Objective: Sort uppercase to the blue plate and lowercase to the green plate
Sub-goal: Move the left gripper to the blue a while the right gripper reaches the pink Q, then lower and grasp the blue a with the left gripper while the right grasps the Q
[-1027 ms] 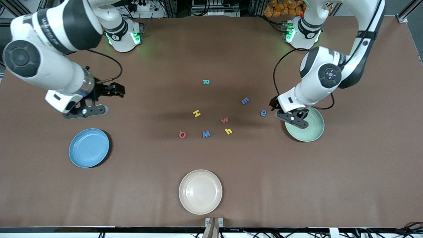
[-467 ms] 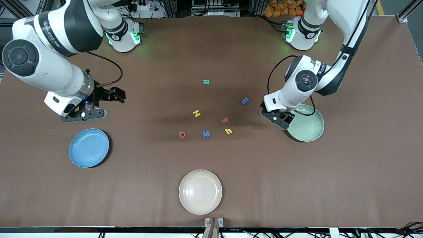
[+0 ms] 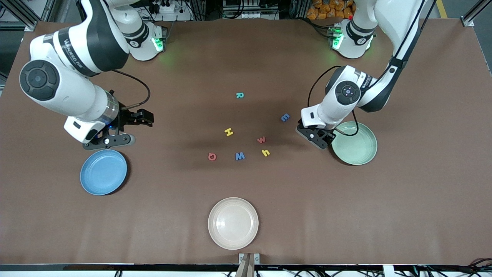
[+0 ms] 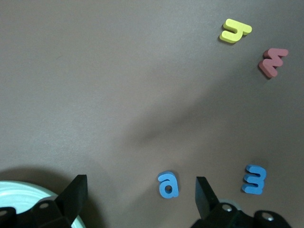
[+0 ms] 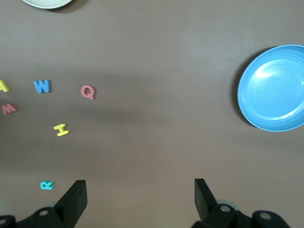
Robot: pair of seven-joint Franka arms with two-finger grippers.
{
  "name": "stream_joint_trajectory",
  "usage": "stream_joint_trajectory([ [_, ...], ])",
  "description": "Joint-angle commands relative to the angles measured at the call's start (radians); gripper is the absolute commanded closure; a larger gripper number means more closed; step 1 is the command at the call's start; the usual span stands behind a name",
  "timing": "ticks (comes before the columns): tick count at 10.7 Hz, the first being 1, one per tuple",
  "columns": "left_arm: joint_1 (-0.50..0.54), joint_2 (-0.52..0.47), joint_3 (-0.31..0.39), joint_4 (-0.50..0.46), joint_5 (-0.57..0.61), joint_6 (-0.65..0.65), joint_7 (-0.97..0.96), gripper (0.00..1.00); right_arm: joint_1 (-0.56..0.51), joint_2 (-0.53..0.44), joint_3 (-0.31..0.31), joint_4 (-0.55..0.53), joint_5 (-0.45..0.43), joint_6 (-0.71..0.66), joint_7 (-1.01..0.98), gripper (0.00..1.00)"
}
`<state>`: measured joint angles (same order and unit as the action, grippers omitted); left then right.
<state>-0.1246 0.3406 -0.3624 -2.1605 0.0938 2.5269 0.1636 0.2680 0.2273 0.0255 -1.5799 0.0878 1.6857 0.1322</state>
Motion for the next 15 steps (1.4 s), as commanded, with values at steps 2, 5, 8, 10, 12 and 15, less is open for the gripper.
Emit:
stream_joint_trajectory([
  [2, -0.006, 0.006, -0.003, -0.021, 0.021, 0.027, 0.008, 0.00, 0.059, 0.113, -0.001, 0.024, 0.016, 0.078, 0.004, 0.00],
  [5, -0.013, 0.034, -0.003, -0.022, 0.021, 0.056, 0.008, 0.00, 0.195, 0.249, -0.004, 0.027, 0.017, 0.254, 0.016, 0.00],
  [8, -0.017, 0.047, -0.003, -0.038, 0.021, 0.072, 0.008, 0.00, 0.203, 0.364, -0.006, 0.034, -0.002, 0.374, 0.069, 0.00],
  [10, -0.027, 0.043, -0.001, -0.073, 0.018, 0.087, -0.012, 0.00, 0.209, 0.388, -0.006, 0.031, -0.019, 0.414, 0.072, 0.00],
  [12, -0.041, 0.041, 0.002, -0.114, 0.018, 0.131, -0.041, 0.00, 0.212, 0.389, -0.006, 0.020, -0.055, 0.417, 0.073, 0.00],
  [15, -0.052, 0.047, 0.006, -0.143, 0.029, 0.162, -0.039, 0.00, 0.244, 0.420, -0.006, -0.006, -0.085, 0.482, 0.076, 0.00],
])
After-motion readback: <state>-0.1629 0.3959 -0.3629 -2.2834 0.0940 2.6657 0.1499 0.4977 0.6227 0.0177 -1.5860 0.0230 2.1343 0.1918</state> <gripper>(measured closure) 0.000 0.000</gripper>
